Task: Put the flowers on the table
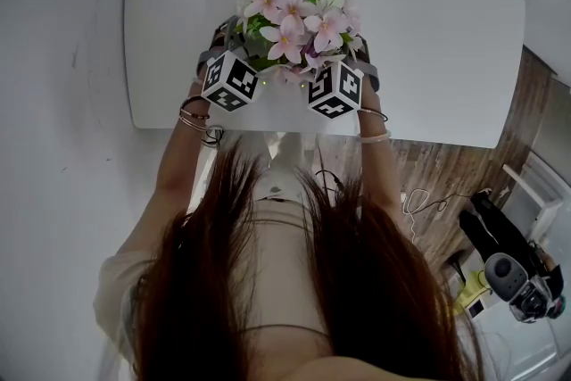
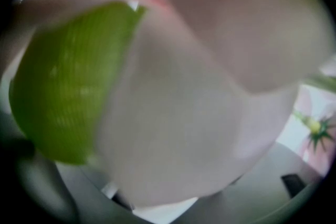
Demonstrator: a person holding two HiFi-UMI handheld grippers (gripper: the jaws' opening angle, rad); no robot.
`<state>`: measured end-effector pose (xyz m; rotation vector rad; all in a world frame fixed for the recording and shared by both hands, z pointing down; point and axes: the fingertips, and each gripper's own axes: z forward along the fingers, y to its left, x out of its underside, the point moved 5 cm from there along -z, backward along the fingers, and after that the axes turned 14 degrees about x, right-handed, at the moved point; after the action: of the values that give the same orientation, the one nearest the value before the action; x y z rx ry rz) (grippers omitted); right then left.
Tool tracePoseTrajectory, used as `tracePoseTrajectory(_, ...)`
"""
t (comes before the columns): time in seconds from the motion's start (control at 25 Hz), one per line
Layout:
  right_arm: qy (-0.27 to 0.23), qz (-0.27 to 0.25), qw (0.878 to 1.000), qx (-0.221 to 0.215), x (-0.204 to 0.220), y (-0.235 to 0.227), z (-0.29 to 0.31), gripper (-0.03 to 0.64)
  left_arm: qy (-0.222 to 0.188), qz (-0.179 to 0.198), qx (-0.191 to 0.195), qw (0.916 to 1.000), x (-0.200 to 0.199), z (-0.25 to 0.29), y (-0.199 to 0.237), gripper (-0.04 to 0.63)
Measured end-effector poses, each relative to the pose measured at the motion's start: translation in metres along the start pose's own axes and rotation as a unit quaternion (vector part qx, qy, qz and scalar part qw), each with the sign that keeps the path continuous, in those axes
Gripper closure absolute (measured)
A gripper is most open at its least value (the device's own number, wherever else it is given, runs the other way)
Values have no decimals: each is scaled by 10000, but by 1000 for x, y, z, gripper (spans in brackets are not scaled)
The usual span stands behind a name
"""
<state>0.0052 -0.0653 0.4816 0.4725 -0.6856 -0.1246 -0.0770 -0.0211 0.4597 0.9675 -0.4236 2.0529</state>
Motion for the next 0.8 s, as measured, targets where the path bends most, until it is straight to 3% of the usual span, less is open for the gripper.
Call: tracePoseTrajectory(0.8, 61, 172, 9996, -236, 0, 3, 2, 187, -78, -113, 156, 9998, 5, 1, 1, 124)
